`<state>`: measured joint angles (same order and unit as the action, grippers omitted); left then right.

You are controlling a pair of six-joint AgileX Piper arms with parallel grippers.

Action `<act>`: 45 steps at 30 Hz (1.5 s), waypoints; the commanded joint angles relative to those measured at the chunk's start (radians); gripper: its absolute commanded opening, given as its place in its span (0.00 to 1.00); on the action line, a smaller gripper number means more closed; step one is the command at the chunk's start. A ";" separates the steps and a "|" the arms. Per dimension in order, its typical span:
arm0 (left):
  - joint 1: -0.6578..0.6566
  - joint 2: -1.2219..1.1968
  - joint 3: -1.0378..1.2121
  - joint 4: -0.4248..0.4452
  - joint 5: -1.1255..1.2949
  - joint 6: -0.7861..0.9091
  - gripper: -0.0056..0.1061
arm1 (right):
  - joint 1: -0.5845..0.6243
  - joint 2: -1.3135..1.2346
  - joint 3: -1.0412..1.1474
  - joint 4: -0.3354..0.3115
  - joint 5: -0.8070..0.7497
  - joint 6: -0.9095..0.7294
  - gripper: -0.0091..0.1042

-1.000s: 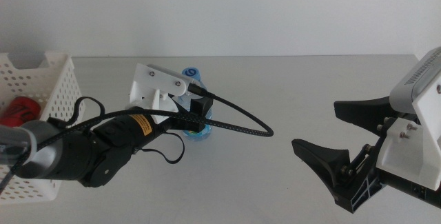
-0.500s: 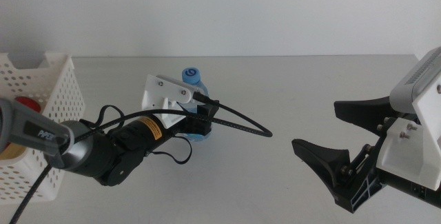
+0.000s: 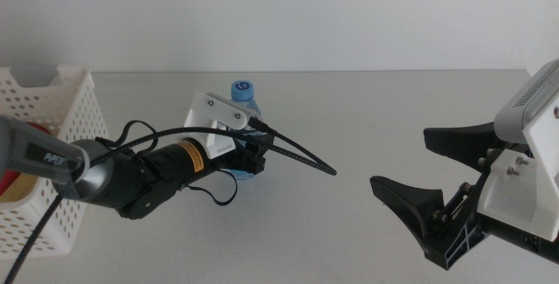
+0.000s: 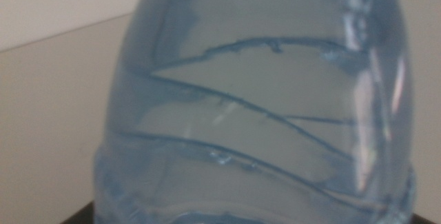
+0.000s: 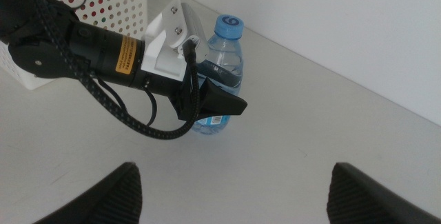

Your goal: Use arms to grab the bottles and put them into the dustbin to the left of the table.

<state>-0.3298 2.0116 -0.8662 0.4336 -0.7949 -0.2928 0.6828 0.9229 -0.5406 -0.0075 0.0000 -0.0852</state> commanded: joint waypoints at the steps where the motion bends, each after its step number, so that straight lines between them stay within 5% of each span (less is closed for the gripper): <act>1: 0.003 -0.124 -0.023 0.016 -0.027 -0.048 0.25 | 0.000 -0.012 -0.023 -0.010 -0.070 -0.004 0.83; 6: 0.003 -0.275 -0.023 -0.021 0.172 -0.118 0.12 | 0.000 -0.012 -0.023 -0.010 -0.070 -0.004 0.83; 17: 0.002 -0.612 -0.023 -0.025 0.477 -0.125 0.12 | 0.000 -0.012 -0.023 -0.010 -0.070 -0.004 0.83; 20: 0.002 -0.692 -0.029 -0.146 0.617 -0.053 0.12 | 0.000 -0.012 -0.023 -0.010 -0.070 -0.004 0.83; 24: 0.002 -0.770 -0.074 -0.354 0.878 0.246 0.12 | 0.000 -0.012 -0.023 -0.010 -0.070 -0.004 0.83; 28: 0.003 -0.809 -0.183 -0.455 1.180 0.394 0.12 | 0.000 -0.012 -0.023 -0.010 -0.070 -0.004 0.83; 37: 0.046 -0.809 -0.440 -0.247 1.603 0.372 0.12 | 0.000 -0.012 -0.023 -0.010 -0.070 -0.004 0.83; 45: 0.304 -0.792 -0.526 -0.209 1.708 0.403 0.12 | 0.000 -0.012 -0.023 -0.010 -0.070 -0.003 0.83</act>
<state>-0.0698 1.2433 -1.3415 0.1936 0.9581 0.1024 0.6828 0.9229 -0.5406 -0.0075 0.0000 -0.0852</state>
